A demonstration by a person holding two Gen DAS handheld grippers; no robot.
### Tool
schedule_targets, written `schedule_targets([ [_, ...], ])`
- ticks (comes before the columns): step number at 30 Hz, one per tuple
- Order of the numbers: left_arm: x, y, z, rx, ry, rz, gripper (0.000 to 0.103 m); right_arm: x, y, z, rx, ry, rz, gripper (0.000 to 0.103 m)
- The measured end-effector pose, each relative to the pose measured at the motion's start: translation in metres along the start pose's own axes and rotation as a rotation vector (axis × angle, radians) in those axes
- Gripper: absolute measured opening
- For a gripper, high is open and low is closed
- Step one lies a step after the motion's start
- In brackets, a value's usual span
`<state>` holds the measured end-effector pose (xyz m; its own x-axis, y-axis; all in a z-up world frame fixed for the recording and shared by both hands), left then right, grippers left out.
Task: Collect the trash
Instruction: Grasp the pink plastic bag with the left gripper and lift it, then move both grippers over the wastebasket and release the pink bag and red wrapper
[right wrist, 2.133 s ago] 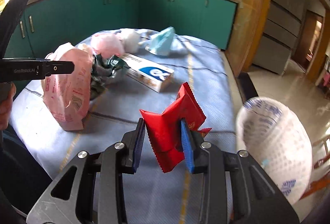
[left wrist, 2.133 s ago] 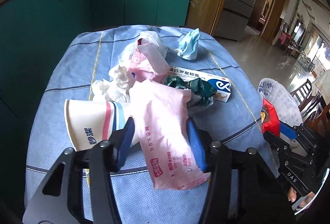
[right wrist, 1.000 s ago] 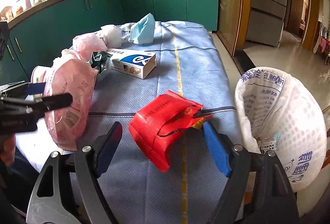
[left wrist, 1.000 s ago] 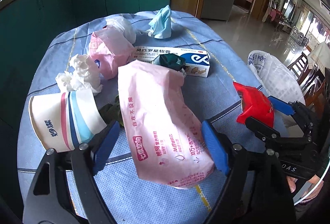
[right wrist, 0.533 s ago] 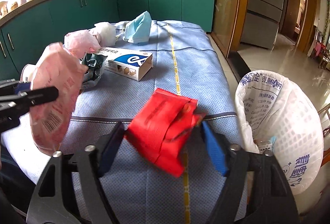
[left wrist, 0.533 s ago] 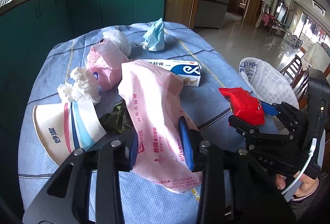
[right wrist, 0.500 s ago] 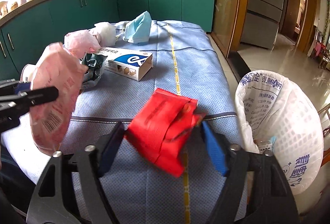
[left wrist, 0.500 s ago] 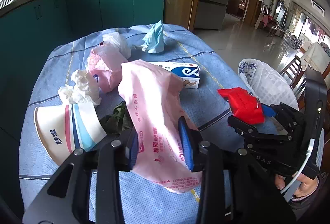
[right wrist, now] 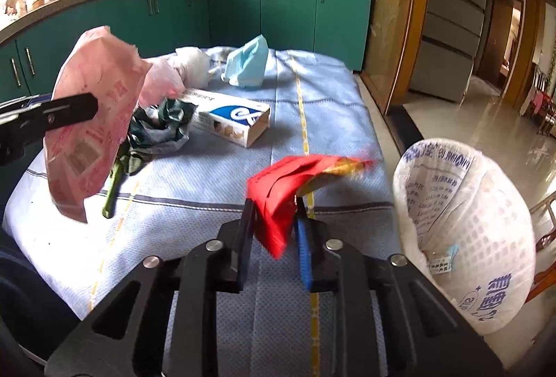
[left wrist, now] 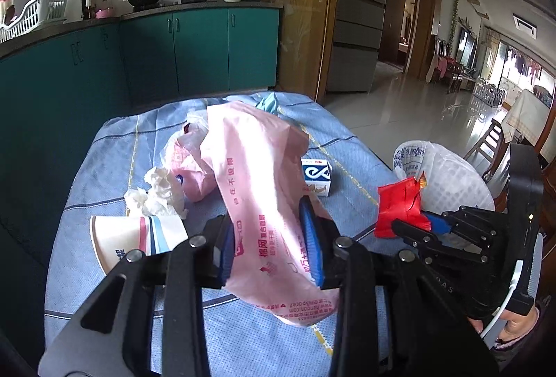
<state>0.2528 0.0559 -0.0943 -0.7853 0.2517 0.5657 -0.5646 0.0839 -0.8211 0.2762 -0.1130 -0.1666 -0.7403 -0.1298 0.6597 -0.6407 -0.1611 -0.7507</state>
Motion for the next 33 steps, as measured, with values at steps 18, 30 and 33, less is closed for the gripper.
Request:
schedule_targets([
  [18,0.017,-0.017,0.003,0.058,-0.024,0.134,0.035,0.026,-0.006,0.007,-0.009,-0.049,0.071,0.02],
  [30,-0.011,-0.038,0.055,0.014,0.071,0.13,0.035,0.083,-0.016,0.109,-0.148,0.148,0.245,0.02],
  [33,-0.029,-0.05,0.077,0.007,0.133,0.11,0.035,0.094,-0.009,0.141,-0.178,0.246,0.27,0.02],
])
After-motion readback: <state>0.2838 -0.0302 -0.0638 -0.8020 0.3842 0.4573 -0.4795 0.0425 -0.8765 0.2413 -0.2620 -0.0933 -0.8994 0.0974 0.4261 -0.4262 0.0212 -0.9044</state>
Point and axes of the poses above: each gripper's, at about its wrist camera, not at the fingertips, and x roughly against the way its jaws point, z to its right, y to its underside, the point moved 2 cm from there along -x, roughly the way its jaws point, and after that the axes turned 3 degrees about y, right-handed, at the moved point
